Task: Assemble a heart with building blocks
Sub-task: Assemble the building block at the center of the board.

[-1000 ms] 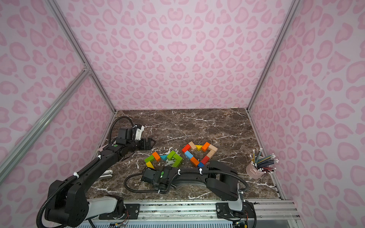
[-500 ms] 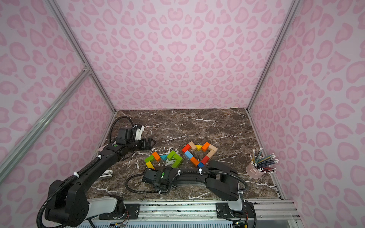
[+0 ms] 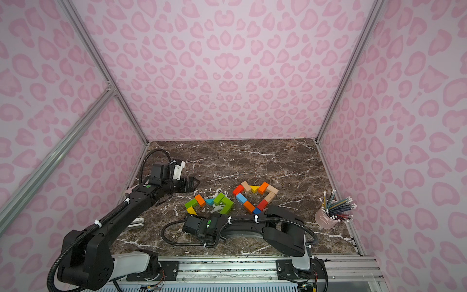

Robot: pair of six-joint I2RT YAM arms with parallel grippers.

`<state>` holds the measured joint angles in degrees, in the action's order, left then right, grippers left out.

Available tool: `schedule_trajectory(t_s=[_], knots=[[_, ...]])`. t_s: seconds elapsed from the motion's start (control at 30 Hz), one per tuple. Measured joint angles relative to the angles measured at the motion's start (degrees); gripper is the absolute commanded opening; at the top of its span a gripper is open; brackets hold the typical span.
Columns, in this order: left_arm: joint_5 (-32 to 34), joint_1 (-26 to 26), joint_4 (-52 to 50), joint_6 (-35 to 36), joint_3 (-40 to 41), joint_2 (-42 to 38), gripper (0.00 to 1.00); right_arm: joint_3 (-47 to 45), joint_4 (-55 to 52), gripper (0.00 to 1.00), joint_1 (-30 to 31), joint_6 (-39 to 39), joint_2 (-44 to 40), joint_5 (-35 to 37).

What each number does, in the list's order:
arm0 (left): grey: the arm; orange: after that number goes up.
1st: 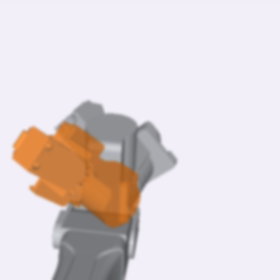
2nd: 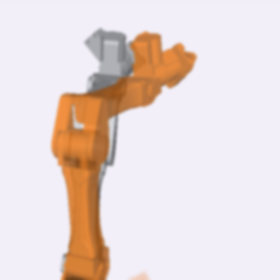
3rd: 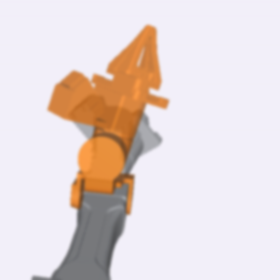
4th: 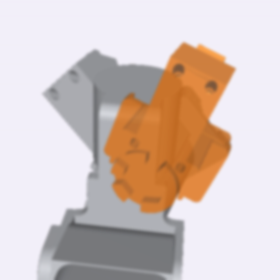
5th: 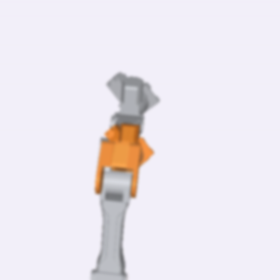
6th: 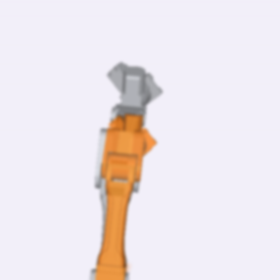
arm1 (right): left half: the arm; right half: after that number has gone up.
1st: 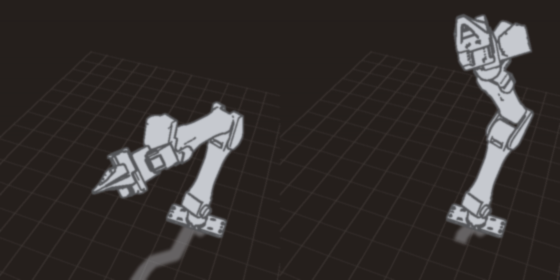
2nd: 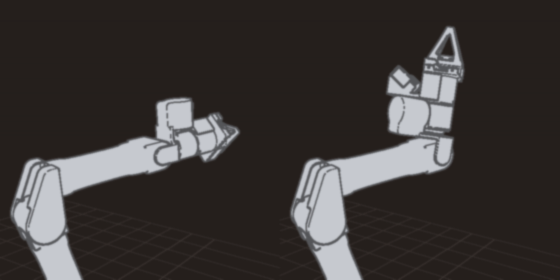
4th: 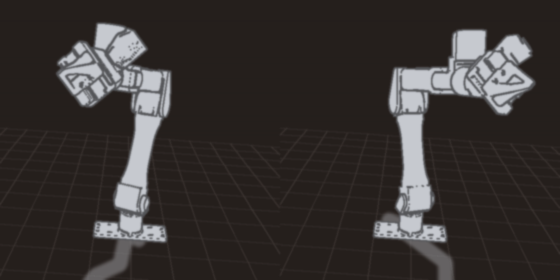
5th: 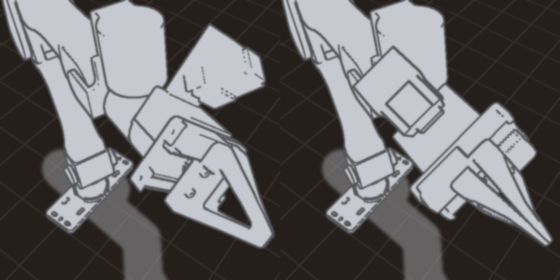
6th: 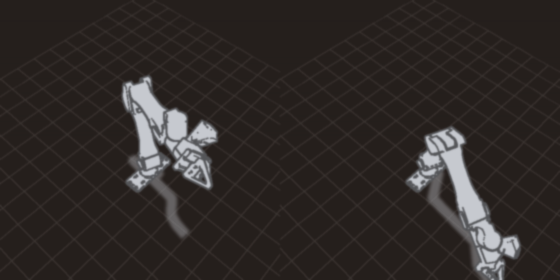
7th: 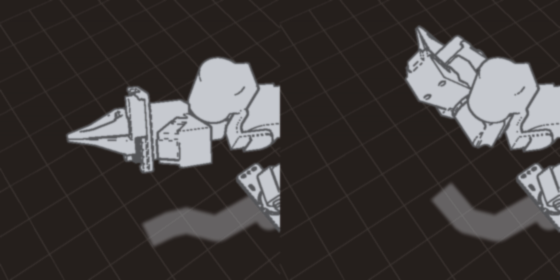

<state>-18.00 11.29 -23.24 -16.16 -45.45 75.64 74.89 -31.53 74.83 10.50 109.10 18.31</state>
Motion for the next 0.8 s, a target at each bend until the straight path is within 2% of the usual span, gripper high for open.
schedule_trajectory(t_s=[0.8], knots=[[0.0,0.0,0.0,-0.4,0.0,0.0,1.0,0.9,0.5,0.33,-1.5,1.5,0.1,0.2]])
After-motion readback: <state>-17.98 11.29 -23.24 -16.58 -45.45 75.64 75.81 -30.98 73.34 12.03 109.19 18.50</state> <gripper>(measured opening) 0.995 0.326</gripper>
